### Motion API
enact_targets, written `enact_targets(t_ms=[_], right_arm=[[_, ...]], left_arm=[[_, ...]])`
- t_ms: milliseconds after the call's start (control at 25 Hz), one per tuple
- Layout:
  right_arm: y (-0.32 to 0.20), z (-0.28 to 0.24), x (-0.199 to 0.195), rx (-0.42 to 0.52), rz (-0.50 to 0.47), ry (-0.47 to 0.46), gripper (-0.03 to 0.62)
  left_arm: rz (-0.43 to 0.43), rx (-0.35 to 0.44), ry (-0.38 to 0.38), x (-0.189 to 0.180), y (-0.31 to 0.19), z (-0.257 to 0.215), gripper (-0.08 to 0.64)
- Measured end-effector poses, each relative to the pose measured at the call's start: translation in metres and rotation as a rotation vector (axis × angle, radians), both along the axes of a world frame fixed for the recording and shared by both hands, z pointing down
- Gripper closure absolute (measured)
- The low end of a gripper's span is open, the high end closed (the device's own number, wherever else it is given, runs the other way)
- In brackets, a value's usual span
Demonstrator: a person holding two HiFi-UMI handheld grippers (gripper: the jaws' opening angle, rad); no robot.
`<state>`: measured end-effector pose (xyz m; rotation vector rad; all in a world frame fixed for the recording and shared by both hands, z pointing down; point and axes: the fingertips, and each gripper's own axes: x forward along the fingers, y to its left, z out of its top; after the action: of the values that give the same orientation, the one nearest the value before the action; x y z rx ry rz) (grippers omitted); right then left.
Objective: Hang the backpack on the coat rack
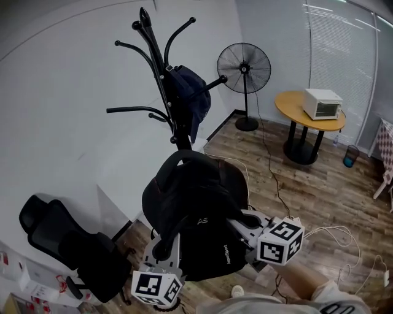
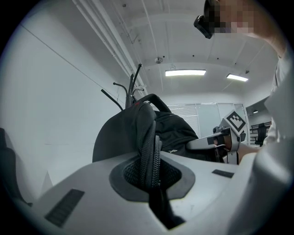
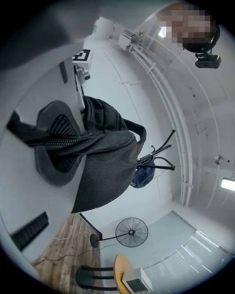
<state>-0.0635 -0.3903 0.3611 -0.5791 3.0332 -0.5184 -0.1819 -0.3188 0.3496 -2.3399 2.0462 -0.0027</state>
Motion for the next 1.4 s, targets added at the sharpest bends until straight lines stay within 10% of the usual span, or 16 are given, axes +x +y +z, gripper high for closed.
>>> enact_targets(t_ms=[1400], right_arm=[[-0.145, 0.045, -0.100, -0.102, 0.156, 0.064, 0.563]], left_arm=[[0.119, -0.094, 0.040, -0.109, -0.161, 0.046, 0.537]])
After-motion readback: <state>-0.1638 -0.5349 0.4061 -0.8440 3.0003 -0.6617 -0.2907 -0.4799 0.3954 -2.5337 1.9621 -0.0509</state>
